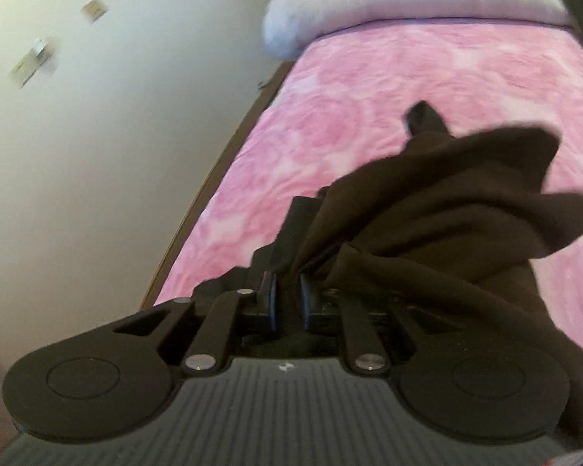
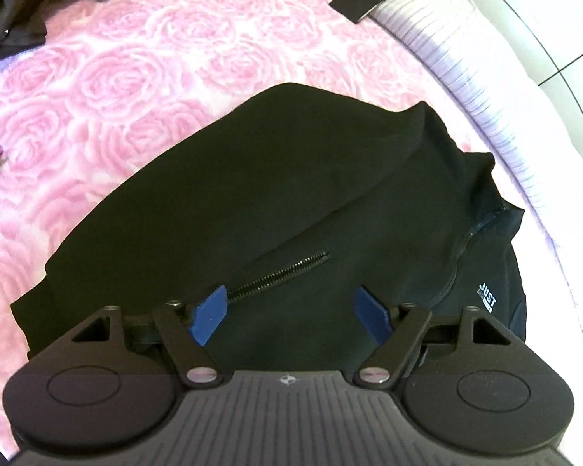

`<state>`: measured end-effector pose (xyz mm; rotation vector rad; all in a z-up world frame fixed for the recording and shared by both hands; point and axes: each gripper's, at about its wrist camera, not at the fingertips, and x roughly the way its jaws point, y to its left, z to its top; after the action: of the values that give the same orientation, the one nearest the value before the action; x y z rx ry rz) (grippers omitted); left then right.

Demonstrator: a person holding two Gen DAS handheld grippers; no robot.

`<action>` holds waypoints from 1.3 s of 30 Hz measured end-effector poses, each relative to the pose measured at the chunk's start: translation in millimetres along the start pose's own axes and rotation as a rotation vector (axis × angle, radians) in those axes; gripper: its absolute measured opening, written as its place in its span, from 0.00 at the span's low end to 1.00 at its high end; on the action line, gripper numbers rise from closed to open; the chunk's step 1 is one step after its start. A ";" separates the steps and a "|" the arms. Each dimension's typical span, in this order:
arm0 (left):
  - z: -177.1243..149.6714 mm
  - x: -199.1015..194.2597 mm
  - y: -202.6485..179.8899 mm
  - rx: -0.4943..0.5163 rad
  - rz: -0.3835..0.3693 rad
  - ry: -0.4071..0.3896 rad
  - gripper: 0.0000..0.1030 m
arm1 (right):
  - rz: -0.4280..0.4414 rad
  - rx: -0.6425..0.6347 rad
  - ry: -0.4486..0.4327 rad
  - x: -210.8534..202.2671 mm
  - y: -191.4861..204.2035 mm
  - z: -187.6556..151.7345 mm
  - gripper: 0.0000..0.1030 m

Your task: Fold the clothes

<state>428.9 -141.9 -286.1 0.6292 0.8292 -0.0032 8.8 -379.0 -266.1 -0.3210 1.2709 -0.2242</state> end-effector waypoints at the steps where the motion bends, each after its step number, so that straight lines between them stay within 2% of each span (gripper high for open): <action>1: 0.1 -1.0 -6.5 0.023 0.004 0.006 0.18 | 0.000 0.007 0.009 0.6 -0.5 -1.3 0.74; 5: 0.7 -13.0 -50.0 0.192 -0.024 -0.001 0.19 | 0.043 0.101 0.008 -3.8 -7.0 -9.7 0.78; 8: 0.6 -32.4 -59.7 0.199 -0.046 -0.023 0.30 | 0.160 0.245 0.006 -3.8 -16.8 -26.6 0.80; 11: -7.9 -69.9 -63.8 0.209 -0.087 -0.064 0.39 | 0.288 0.395 -0.003 -3.3 -25.9 -44.4 0.80; 13: -18.4 -98.1 -68.6 0.234 -0.125 -0.089 0.47 | 0.382 0.496 -0.039 4.0 -26.3 -54.4 0.80; 15: -33.6 -127.1 -74.2 0.271 -0.161 -0.105 0.51 | 0.465 0.590 -0.079 13.1 -25.9 -62.6 0.79; 17: -50.0 -148.7 -76.1 0.284 -0.201 -0.096 0.51 | 0.499 0.657 -0.073 26.9 -22.3 -62.4 0.76; 19: -66.1 -167.3 -76.5 0.287 -0.242 -0.078 0.51 | 0.514 0.715 -0.051 42.5 -17.7 -59.3 0.53; 20: -74.2 -176.6 -76.7 0.289 -0.263 -0.069 0.51 | 0.522 0.744 -0.039 50.2 -15.3 -57.7 0.19; 21: -81.7 -183.3 -75.4 0.286 -0.282 -0.057 0.51 | 0.519 0.776 -0.022 55.1 -15.0 -55.1 0.08; 25: -106.8 -194.7 -59.5 0.258 -0.365 0.010 0.51 | 0.492 0.865 -0.019 29.5 -32.7 -21.6 0.05; 26: -112.0 -197.3 -55.0 0.259 -0.388 0.021 0.51 | 0.486 0.862 -0.036 19.6 -36.5 -5.2 0.05; 29: -121.1 -196.2 -41.2 0.280 -0.459 0.033 0.51 | 0.456 0.770 -0.133 -16.3 -43.4 71.8 0.05; 35: -110.1 -169.1 -6.1 0.291 -0.531 0.033 0.51 | 0.391 0.626 -0.336 -38.0 -30.5 288.9 0.06; 37: -102.0 -156.3 4.1 0.282 -0.533 0.024 0.51 | 0.381 0.585 -0.365 -19.8 -15.2 353.8 0.26; 38: -97.7 -150.3 7.7 0.274 -0.542 0.021 0.51 | 0.390 0.560 -0.387 -11.1 -6.6 377.3 0.55; 39: -93.3 -144.2 11.3 0.265 -0.552 0.017 0.51 | 0.409 0.526 -0.422 -5.2 2.9 392.9 0.66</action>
<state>268.6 -117.9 -228.2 0.6307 1.0062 -0.6178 384.1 -330.6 -160.2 0.3310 0.7960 -0.1235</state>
